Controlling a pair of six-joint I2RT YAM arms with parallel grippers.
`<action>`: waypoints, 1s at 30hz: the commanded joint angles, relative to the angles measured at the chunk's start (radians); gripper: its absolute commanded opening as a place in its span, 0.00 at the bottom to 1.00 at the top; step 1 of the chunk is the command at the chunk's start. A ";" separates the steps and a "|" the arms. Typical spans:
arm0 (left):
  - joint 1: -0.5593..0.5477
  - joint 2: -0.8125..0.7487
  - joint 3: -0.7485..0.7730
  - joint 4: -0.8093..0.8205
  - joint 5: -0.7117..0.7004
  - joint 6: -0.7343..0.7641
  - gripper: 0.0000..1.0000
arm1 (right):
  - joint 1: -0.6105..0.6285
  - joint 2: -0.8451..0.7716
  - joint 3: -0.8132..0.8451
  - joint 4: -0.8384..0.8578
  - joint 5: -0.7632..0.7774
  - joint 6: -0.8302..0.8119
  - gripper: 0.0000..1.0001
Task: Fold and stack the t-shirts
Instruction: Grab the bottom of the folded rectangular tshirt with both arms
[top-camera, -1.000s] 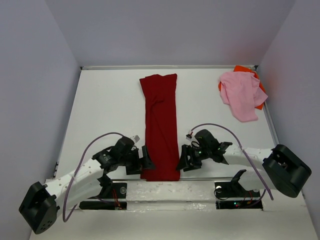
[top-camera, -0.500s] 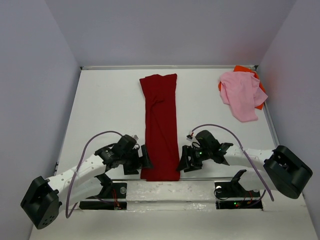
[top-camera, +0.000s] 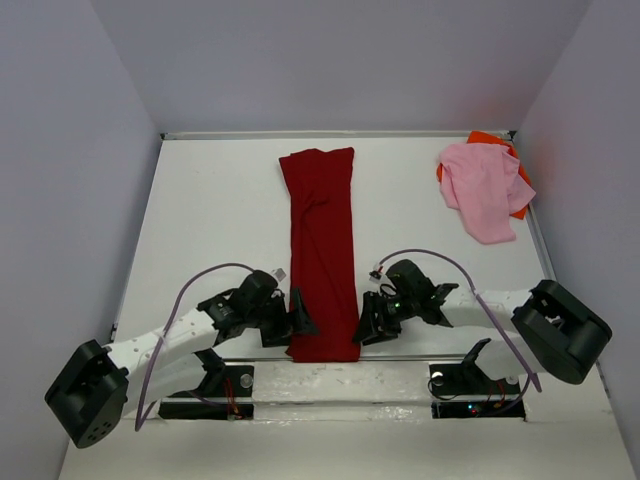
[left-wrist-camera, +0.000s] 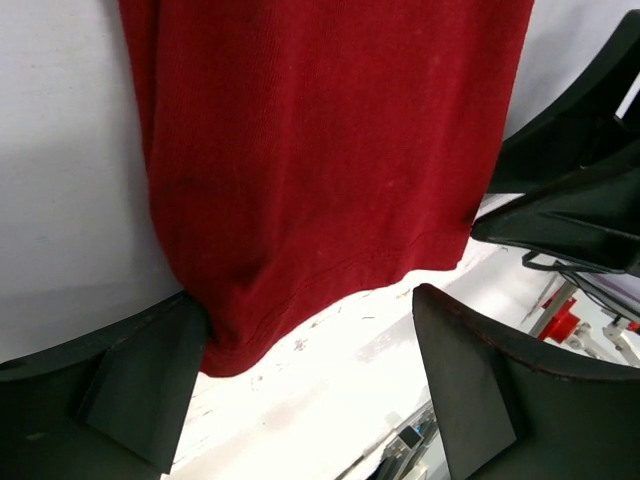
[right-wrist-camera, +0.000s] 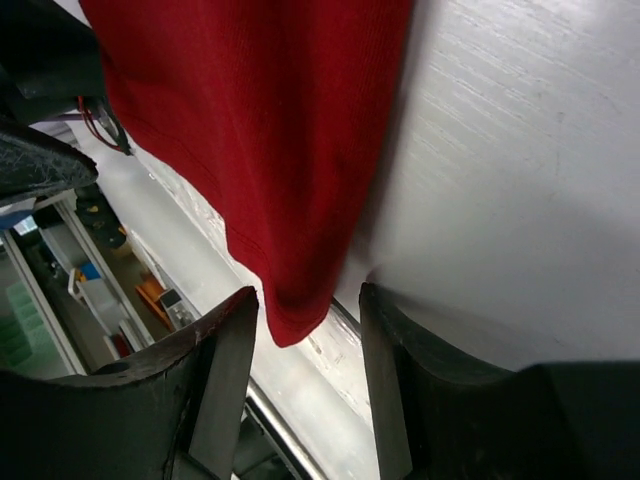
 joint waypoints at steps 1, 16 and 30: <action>-0.004 -0.051 -0.065 0.024 0.019 -0.038 0.93 | 0.007 0.031 0.046 0.063 -0.002 0.013 0.51; -0.004 0.001 -0.059 0.042 0.084 0.000 0.77 | 0.056 0.052 0.093 0.011 0.001 0.049 0.54; -0.004 0.026 -0.059 -0.005 0.100 0.019 0.09 | 0.056 0.048 0.139 -0.129 0.008 0.022 0.10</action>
